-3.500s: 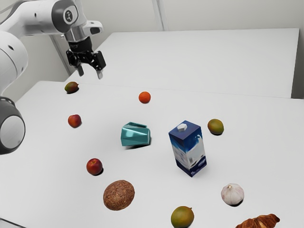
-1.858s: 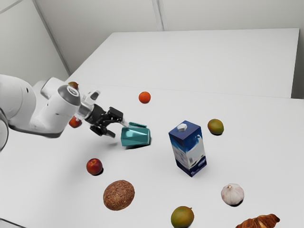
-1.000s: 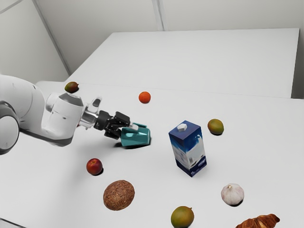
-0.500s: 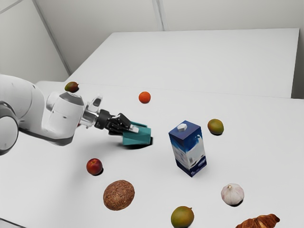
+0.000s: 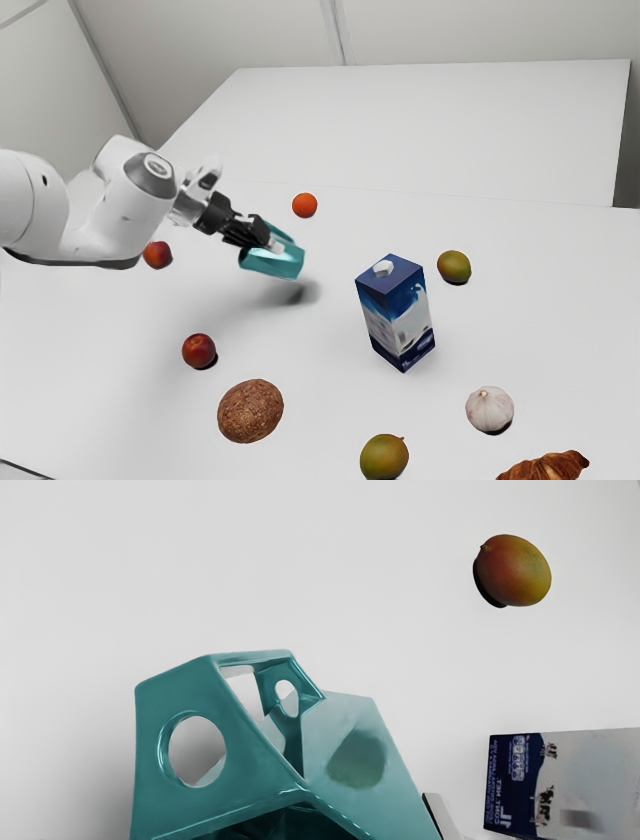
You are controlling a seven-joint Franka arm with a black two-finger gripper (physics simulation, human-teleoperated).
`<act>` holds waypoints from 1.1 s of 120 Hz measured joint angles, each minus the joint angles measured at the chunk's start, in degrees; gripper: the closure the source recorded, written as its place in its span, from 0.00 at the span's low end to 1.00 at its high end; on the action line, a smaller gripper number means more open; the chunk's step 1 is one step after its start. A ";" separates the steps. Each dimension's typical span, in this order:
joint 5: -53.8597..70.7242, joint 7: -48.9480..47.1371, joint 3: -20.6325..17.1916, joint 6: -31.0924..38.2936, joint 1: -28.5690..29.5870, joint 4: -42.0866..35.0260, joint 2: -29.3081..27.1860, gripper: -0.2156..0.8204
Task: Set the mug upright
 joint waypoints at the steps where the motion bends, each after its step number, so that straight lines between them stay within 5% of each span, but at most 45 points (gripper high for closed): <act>1: 0.90 -0.23 -0.01 0.12 -0.05 0.15 -0.01 0.94; 52: 38.22 -14.94 -1.91 -0.59 -2.70 8.33 4.64 0.94; 132: 48.83 -29.83 -3.29 -1.23 -4.28 8.65 8.14 0.94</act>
